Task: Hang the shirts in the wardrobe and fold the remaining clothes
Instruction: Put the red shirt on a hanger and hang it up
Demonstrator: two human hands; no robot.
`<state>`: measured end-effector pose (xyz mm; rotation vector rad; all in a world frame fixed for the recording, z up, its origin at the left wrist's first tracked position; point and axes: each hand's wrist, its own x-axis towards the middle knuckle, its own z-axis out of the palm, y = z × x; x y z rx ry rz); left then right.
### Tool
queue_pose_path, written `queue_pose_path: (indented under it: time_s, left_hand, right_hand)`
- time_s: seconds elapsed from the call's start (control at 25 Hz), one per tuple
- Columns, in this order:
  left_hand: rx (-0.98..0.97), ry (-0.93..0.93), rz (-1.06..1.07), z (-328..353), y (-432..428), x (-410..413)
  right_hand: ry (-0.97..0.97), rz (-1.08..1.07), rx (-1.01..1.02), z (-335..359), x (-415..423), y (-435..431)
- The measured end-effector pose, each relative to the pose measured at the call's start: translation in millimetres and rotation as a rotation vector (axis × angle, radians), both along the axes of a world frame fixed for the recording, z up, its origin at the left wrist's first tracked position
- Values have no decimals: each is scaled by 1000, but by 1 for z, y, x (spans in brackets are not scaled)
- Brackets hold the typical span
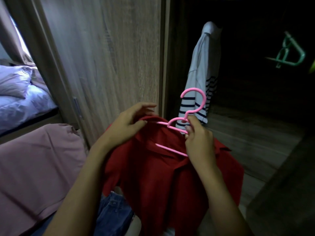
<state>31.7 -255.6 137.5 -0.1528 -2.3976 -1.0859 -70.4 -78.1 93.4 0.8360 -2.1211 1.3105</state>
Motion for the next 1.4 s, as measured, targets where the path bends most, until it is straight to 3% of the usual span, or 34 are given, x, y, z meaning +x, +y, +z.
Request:
queue_pose_path:
  time_s: [0.12, 0.24, 0.32, 0.4, 0.48, 0.56, 0.68, 0.76, 0.88, 1.0, 1.12, 1.24, 1.32, 1.4]
  left_hand:
    - [58, -118, 15, -4, -12, 2]
    - [-227, -217, 90, -9, -26, -2]
    - [-360, -105, 191, -16, -28, -5]
    - [-370, 68, 289, -21, -29, -8]
    - [-429, 181, 345, -24, -32, -11]
    - [-468, 220, 374, -25, -39, -13]
    - [-496, 247, 403, -22, -45, -15]
    - [-549, 250, 407, -24, -43, -16]
    - [-570, 234, 398, -26, -39, -18]
    - [-562, 230, 423, -31, -43, -16]
    - [-513, 223, 463, -35, -48, -10]
    - [-533, 239, 497, -40, -49, -6]
    - [-538, 257, 558, -41, -48, -7]
    - [-492, 294, 646, -41, -45, -8]
  right_hand:
    - [-12, 29, -29, 1, -2, 3]
    - [-58, 68, -45, -1, -1, 1]
    - [-114, 114, -44, 2, -3, 3]
    - [-183, 216, -8, 9, -7, 8]
    - [-357, 328, -59, 16, -17, 17]
    - [-515, 249, -127, 19, -29, 27]
    - [-611, 61, 327, 20, -40, 43]
    - [-822, 181, 508, 18, -43, 47]
    - [-796, 187, 792, 12, -50, 49]
    - [-713, 93, 591, 4, -53, 47]
    - [-506, -119, 339, 12, -48, 47]
    - [-359, -186, 141, 34, -33, 48]
    - [-330, -60, 108, 45, -29, 55]
    - [-409, 273, 185, 49, -26, 62]
